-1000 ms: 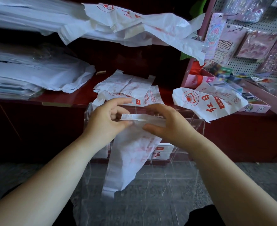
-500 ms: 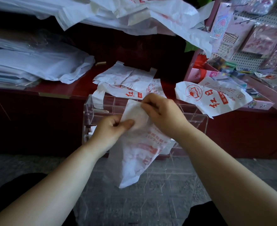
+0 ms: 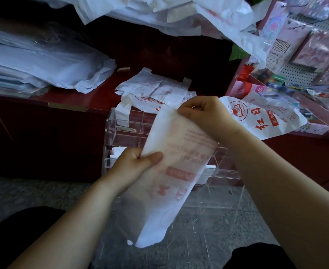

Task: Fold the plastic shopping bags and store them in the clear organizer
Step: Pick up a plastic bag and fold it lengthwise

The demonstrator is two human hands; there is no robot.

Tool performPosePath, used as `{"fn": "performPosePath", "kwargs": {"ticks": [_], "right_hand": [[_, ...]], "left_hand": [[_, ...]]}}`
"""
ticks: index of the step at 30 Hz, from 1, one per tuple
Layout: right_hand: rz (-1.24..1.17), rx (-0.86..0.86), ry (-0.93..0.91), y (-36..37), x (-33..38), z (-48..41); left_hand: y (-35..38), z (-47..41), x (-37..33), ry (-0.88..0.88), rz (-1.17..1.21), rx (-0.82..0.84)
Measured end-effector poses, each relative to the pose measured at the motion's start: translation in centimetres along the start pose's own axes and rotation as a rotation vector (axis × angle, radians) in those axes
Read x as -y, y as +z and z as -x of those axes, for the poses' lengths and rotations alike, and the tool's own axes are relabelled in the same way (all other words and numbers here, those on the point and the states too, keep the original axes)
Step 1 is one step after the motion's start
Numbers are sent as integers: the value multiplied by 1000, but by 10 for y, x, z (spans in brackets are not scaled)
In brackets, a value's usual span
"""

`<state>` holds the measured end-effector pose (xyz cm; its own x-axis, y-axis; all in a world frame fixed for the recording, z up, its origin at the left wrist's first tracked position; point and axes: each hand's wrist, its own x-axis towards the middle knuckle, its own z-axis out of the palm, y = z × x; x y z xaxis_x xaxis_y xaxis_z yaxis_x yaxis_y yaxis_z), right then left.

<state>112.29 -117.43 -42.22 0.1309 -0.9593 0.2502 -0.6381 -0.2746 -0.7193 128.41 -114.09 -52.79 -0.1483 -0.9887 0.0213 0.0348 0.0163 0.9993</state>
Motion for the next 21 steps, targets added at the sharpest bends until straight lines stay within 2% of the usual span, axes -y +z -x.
{"fn": "performPosePath", "kwargs": {"ticks": [4, 6, 9, 10, 13, 18, 21], "right_hand": [[-131, -69, 36, -2, -3, 0], [-274, -64, 72, -4, -10, 4], [-655, 79, 185, 2, -34, 18], [-710, 139, 222, 9, -43, 23], [-630, 231, 273, 33, -62, 38], [-554, -1, 285, 46, -64, 41], [-641, 11, 276, 45, -62, 44]], "left_hand": [[0, -1, 4, -9, 45, -48], [4, -1, 6, 23, 56, -109], [4, -2, 8, 65, 54, -222], [4, -3, 6, 67, 57, -261], [5, -5, 5, 65, 106, -305], [1, -10, 11, 70, 72, -375], [-3, -14, 11, 73, 117, -428]]}}
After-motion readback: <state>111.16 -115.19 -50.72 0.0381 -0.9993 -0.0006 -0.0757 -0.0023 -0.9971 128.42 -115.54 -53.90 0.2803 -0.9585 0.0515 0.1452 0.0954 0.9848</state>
